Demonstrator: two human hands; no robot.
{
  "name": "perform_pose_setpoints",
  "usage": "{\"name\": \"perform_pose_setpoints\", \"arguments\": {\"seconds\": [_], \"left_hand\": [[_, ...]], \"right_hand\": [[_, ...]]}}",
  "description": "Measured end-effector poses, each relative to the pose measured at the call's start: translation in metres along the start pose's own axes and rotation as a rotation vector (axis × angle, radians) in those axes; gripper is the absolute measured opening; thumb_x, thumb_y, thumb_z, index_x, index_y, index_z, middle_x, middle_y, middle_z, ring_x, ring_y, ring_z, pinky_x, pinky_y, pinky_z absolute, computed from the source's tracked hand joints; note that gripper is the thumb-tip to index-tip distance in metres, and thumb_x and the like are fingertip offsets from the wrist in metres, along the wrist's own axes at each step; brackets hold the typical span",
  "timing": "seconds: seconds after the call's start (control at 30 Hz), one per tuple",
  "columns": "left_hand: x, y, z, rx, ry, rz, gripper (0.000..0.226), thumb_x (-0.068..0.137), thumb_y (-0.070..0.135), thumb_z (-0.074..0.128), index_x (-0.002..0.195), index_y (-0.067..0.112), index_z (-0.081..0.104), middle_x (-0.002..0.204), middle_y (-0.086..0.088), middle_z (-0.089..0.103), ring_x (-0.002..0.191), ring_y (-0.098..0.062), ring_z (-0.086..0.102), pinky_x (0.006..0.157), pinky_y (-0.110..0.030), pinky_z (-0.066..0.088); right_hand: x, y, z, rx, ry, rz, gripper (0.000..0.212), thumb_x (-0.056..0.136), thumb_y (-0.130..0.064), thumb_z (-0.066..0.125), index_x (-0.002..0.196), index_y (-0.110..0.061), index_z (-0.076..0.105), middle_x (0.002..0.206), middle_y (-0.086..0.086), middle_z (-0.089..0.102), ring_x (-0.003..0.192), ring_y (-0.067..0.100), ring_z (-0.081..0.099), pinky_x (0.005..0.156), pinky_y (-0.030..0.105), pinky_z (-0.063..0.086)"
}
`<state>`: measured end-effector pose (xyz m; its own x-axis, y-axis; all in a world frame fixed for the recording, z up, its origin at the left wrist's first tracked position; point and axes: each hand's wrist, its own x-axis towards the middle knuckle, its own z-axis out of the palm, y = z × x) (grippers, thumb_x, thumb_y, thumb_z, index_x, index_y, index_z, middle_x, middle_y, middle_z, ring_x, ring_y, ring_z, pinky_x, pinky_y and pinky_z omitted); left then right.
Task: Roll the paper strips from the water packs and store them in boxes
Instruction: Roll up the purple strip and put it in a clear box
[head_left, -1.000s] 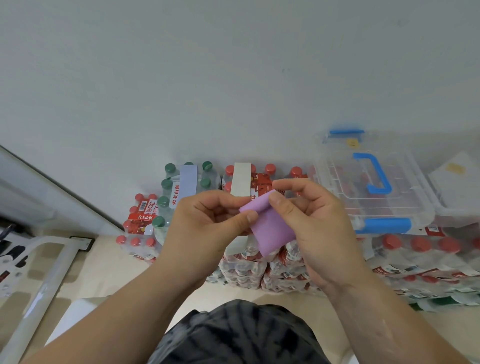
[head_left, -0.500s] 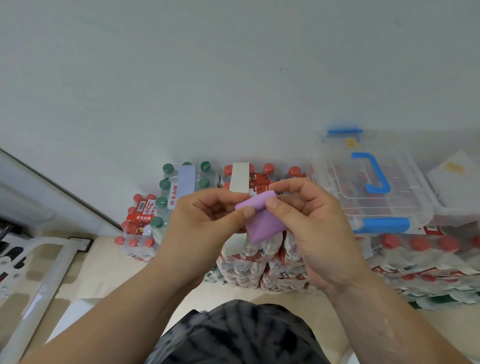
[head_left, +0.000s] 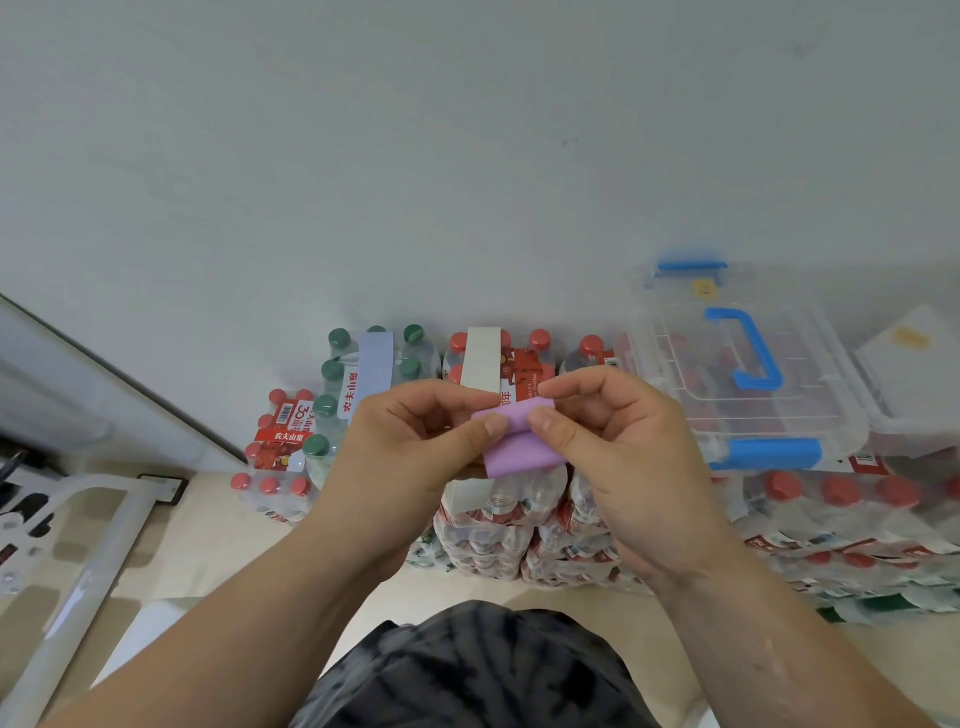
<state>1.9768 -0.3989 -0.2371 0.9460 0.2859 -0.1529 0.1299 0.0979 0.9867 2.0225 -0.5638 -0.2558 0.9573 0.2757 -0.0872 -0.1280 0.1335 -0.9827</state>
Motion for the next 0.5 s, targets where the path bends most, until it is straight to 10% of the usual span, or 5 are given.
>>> {"name": "perform_pose_setpoints", "arguments": {"seconds": [0.13, 0.5], "left_hand": [[0.0007, -0.0007, -0.0025, 0.026, -0.008, 0.028, 0.021, 0.072, -0.01, 0.076, 0.083, 0.008, 0.077, 0.081, -0.015, 0.077, 0.076, -0.027, 0.073, 0.073, -0.029, 0.06], [0.001, 0.0034, -0.0017, -0.008, -0.02, -0.014, 0.028, 0.067, 0.013, 0.077, 0.092, -0.001, 0.075, 0.091, -0.023, 0.075, 0.087, -0.039, 0.074, 0.074, -0.037, 0.062]], "right_hand": [[-0.0007, -0.0011, 0.0015, 0.002, -0.007, 0.032, 0.014, 0.086, -0.013, 0.073, 0.1, -0.014, 0.073, 0.086, 0.006, 0.08, 0.086, 0.023, 0.077, 0.076, 0.032, 0.063], [-0.0014, -0.0004, 0.001, -0.018, -0.015, 0.01, 0.016, 0.089, -0.005, 0.072, 0.104, -0.013, 0.072, 0.09, 0.006, 0.079, 0.087, 0.024, 0.075, 0.077, 0.03, 0.062]]}}
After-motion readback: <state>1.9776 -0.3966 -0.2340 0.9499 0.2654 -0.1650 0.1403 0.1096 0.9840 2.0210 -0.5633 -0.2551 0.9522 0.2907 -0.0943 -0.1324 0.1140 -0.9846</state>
